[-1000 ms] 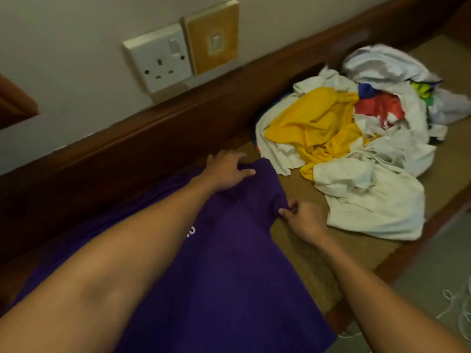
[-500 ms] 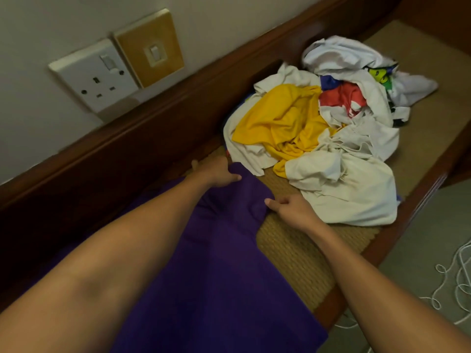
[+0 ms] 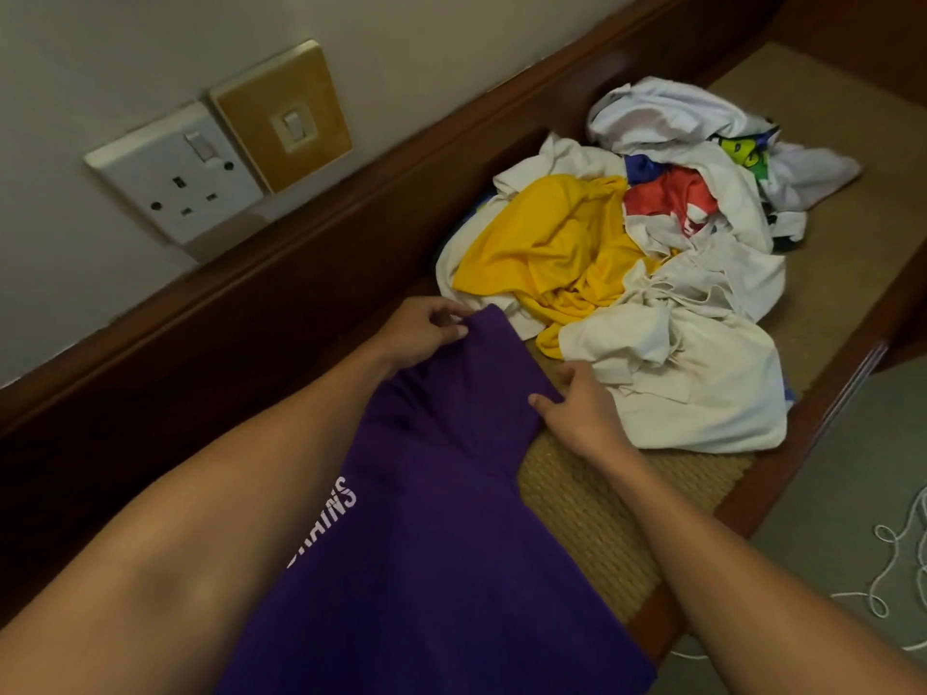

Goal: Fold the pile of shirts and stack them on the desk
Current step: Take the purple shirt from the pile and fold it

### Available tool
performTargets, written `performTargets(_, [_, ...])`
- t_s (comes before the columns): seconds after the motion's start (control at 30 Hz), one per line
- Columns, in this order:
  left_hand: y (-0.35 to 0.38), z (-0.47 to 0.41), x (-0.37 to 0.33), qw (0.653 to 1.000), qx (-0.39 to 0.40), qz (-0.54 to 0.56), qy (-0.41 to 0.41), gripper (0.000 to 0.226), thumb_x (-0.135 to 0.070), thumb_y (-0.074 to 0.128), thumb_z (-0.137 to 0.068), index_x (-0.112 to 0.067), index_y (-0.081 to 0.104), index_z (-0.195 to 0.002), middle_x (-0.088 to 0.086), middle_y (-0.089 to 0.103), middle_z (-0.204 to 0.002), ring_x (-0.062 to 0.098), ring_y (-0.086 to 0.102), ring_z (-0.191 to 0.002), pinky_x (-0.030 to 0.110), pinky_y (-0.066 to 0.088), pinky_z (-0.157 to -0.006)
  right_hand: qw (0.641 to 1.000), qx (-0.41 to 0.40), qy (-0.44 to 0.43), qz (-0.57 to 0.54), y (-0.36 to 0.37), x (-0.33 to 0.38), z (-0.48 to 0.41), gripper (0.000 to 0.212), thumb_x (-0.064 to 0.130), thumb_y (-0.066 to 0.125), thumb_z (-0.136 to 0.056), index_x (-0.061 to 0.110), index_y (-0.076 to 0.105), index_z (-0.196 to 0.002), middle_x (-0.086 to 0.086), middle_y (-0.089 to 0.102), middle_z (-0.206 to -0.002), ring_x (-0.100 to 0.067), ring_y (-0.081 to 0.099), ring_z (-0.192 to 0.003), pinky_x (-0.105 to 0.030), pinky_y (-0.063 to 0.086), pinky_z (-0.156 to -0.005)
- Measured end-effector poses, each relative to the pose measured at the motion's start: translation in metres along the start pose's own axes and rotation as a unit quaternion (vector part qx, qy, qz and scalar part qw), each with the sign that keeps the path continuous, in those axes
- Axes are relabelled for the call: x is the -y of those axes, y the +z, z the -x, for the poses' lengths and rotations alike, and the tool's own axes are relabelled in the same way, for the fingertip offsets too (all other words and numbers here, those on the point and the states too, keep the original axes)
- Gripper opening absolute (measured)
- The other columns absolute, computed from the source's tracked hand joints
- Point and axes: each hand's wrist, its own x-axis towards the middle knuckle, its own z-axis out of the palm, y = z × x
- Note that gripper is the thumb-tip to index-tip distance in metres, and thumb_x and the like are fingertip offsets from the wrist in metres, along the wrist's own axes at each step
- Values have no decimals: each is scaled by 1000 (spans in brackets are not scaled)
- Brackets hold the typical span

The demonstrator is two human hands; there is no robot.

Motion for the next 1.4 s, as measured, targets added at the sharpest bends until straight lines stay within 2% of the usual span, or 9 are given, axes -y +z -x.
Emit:
performTargets(0.07, [3, -6, 11, 997, -18, -77, -1, 11, -37, 74, -86, -42, 75, -95, -15, 72, -100, 10, 65, -98, 48, 51, -99, 994, 26, 22, 99, 6, -5, -6, 59, 33, 73, -91, 5, 49, -138, -14, 57, -136, -33, 56, -123, -37, 46, -96])
performTargets(0.2, [8, -12, 15, 987, -100, -119, 29, 20, -41, 70, -87, -59, 66, -80, -22, 69, -93, 11, 63, -101, 56, 46, -101, 983, -29, -38, 179, 7, -4, -10, 27, 29, 70, -92, 6, 65, -106, -17, 64, -111, -37, 63, -104, -38, 48, -78])
performTargets(0.4, [12, 5, 19, 929, -201, -273, 149, 21, -30, 67, -94, -32, 66, -116, -2, 58, -120, 20, 54, -113, 44, 36, -97, 978, -84, -73, 177, -4, 3, -14, 27, 27, 72, -91, 14, 57, -110, -10, 56, -112, -33, 60, -100, -45, 52, -77])
performTargets(0.57, [19, 25, 51, 830, -23, -516, 212, 48, -40, 48, -103, -32, 43, -150, 3, 38, -155, 27, 41, -137, 58, 26, -107, 926, -64, -199, 315, 4, -11, -9, 47, 27, 66, -94, 23, 54, -138, -12, 50, -115, -32, 57, -101, -41, 51, -71])
performTargets(0.7, [20, 44, 64, 879, -50, -443, 169, 58, -36, 40, -107, -33, 18, -160, -2, 12, -169, 25, 24, -150, 63, 21, -113, 879, -82, -235, 406, 13, -12, -9, 49, 22, 71, -88, 20, 60, -137, -16, 53, -105, -33, 57, -88, -40, 50, -65])
performTargets(0.93, [4, 118, 108, 901, -189, -368, 132, 43, -10, 62, -95, -18, 58, -137, 13, 34, -160, 29, 35, -144, 65, 30, -109, 811, 22, -360, 461, 30, 23, -21, 66, 25, 62, -91, 32, 40, -153, -4, 35, -159, -29, 47, -119, -40, 42, -87])
performTargets(1.13, [-13, 207, 171, 891, -236, -387, 19, 42, -18, 66, -94, -20, 60, -136, 12, 39, -154, 30, 41, -140, 65, 28, -109, 880, 47, -234, 410, 30, 42, -36, 65, 30, 44, -103, 28, 17, -161, 4, 4, -170, -33, 32, -138, -47, 38, -105])
performTargets(1.23, [-19, 257, 203, 885, -234, -403, -19, 46, -27, 53, -98, -22, 54, -143, 9, 29, -163, 27, 30, -149, 65, 26, -111, 904, -1, -290, 313, 24, 35, -13, 53, 26, 53, -100, 23, 43, -152, -3, 32, -163, -32, 45, -126, -48, 45, -101])
performTargets(1.4, [5, 344, 227, 882, -240, -401, -59, 47, -31, 46, -91, -18, 63, -132, 12, 40, -154, 31, 39, -142, 65, 30, -109, 936, 49, -212, 275, 9, -14, 60, 20, 24, 69, -90, 18, 73, -108, -11, 70, -103, -33, 65, -101, -38, 49, -85])
